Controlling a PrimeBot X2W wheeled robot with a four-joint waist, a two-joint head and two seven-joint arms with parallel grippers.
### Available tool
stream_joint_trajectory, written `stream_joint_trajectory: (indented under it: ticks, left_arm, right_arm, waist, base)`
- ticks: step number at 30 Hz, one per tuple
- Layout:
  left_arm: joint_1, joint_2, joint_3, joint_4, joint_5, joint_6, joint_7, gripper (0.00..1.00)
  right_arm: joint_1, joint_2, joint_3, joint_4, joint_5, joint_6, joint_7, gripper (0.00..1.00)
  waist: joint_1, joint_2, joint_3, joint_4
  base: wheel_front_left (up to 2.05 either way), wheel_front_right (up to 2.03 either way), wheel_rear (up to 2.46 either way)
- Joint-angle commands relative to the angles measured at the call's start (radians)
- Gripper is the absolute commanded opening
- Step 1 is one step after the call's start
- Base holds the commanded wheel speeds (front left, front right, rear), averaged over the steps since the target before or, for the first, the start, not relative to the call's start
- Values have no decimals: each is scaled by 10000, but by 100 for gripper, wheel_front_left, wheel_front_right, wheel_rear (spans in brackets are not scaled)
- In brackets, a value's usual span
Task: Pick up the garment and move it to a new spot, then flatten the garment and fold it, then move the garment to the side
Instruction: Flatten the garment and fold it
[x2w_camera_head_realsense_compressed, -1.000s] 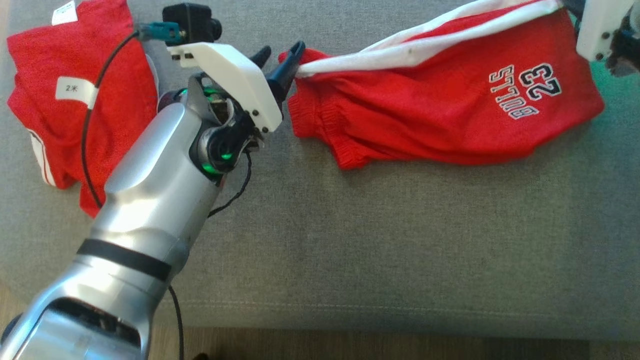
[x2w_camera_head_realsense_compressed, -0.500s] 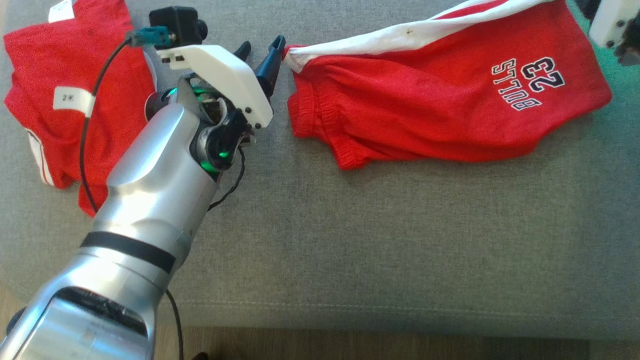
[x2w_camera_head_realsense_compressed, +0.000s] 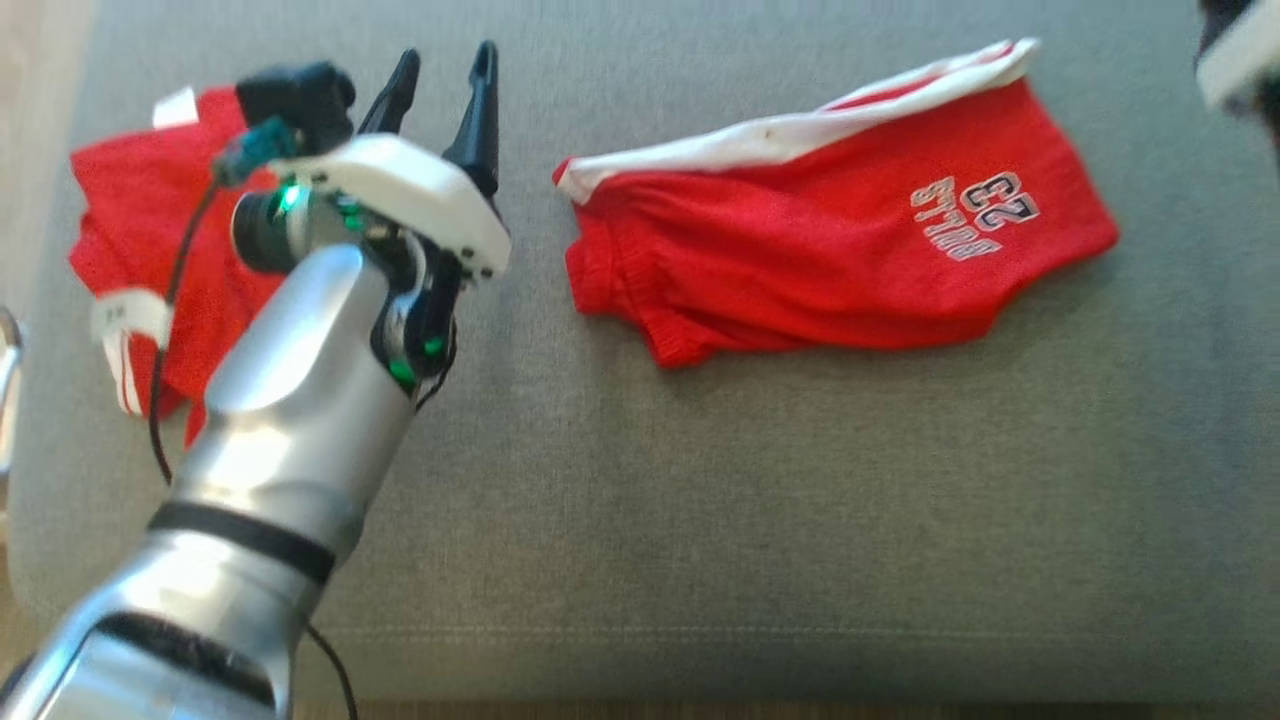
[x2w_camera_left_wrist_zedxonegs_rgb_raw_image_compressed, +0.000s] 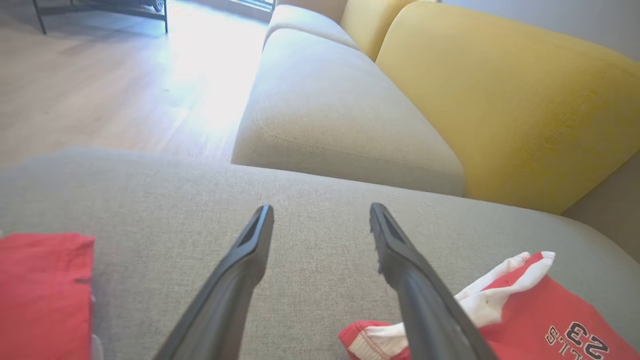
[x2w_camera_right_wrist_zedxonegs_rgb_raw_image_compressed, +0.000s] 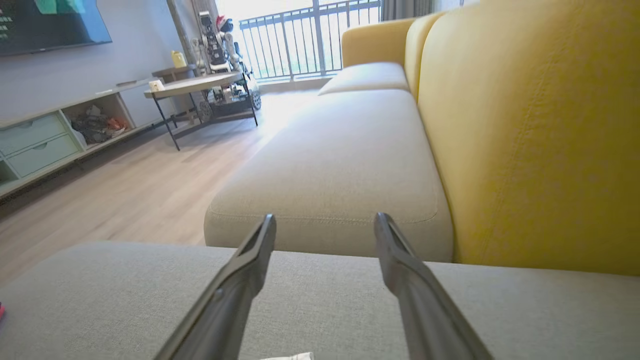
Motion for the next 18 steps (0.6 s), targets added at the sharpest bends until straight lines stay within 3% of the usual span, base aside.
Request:
stream_joint_trajectory:
  ticks: [1,8,12,18]
  left_arm:
    - [68,467,380,-513,304,201,-135,100]
    - [2545,819,2207,-4014,2327,1129,-166,100]
    - [3884,764,2796,-5129,3003,1227,-167,100]
    - [6086,597,3376,-5966,3881,1073,-168,100]
  right_arm:
    - [482,-239,43,-449,-29,-6,-383,100]
    - [2902,-545,-369,-2387,-952,-6,-1100,100]
    - [4076,-332,-1091,-3414,-1556,-6,-1126,100]
    - [6840,1094,-3037,-5963,-2952,-6,-1132,100]
  waist:
    - [1,0,-648,-155]
    - [1,0,-1803,-447]
    - [1,0,-2194,-564]
    - [1,0,-2845,-800]
  base:
    - [0,0,0]
    - [0,0,0]
    - [0,0,0]
    - [0,0,0]
